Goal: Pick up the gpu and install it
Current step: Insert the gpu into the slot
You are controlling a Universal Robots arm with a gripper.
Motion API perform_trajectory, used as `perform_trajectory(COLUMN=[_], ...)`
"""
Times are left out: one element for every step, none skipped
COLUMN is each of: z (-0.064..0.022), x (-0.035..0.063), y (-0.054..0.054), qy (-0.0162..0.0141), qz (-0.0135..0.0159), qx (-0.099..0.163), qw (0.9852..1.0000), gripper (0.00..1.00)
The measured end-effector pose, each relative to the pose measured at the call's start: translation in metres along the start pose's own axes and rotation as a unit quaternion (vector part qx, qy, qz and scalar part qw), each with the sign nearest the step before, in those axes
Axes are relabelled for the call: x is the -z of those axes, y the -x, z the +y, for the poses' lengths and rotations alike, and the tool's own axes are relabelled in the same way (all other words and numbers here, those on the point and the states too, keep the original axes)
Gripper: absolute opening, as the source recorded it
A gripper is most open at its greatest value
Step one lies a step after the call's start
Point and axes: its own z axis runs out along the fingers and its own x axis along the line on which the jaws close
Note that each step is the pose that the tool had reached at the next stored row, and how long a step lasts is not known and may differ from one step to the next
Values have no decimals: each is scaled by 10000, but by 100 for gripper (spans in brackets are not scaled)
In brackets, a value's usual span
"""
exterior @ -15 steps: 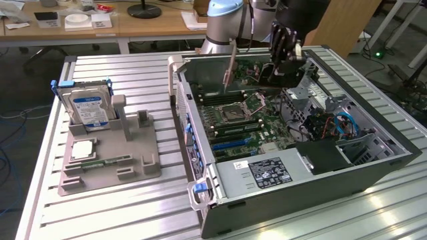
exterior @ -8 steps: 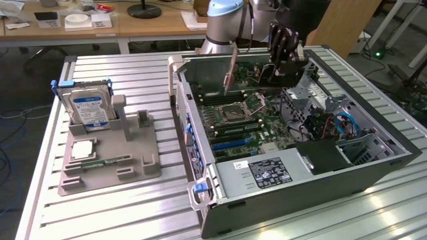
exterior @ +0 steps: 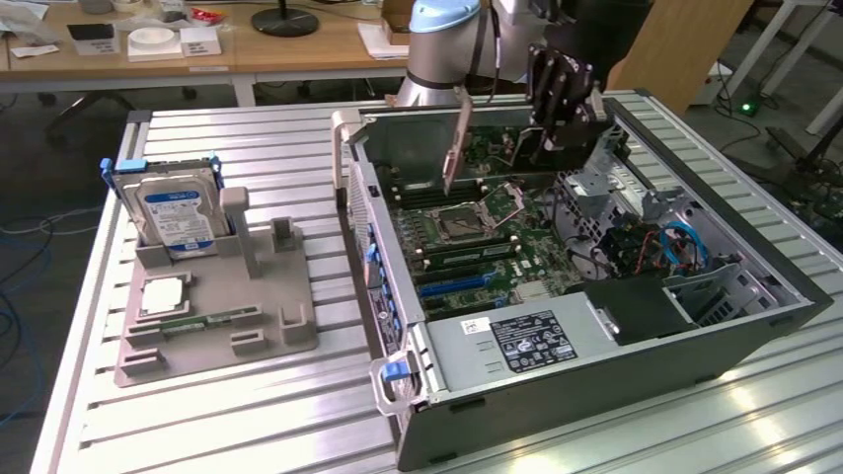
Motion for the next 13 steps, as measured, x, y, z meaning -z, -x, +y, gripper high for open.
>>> perform_trajectory(z=[0, 0, 0, 0, 0, 0, 0, 0, 0, 0, 0, 0, -1], x=[-1, -1, -2, -3, -3, -4, -5, -5, -6, -7, -7, -7, -8], y=[-1, -1, -2, -2, -3, -4, -5, -5, -6, -7, -8, -9, -9], qy=[1, 2, 4, 5, 6, 7, 8, 9, 9, 10, 11, 12, 13], qz=[0, -1, -1, -1, -2, -3, -3, -3, -4, -5, -5, -5, -5], qx=[56, 111, 166, 222, 281, 335, 390, 444, 498, 553, 611, 665, 720], qw=[10000, 9999, 9999, 9998, 9996, 9994, 9992, 9990, 9988, 9985, 9981, 9978, 9974], gripper=[27, 27, 27, 27, 27, 27, 27, 27, 27, 27, 27, 27, 27])
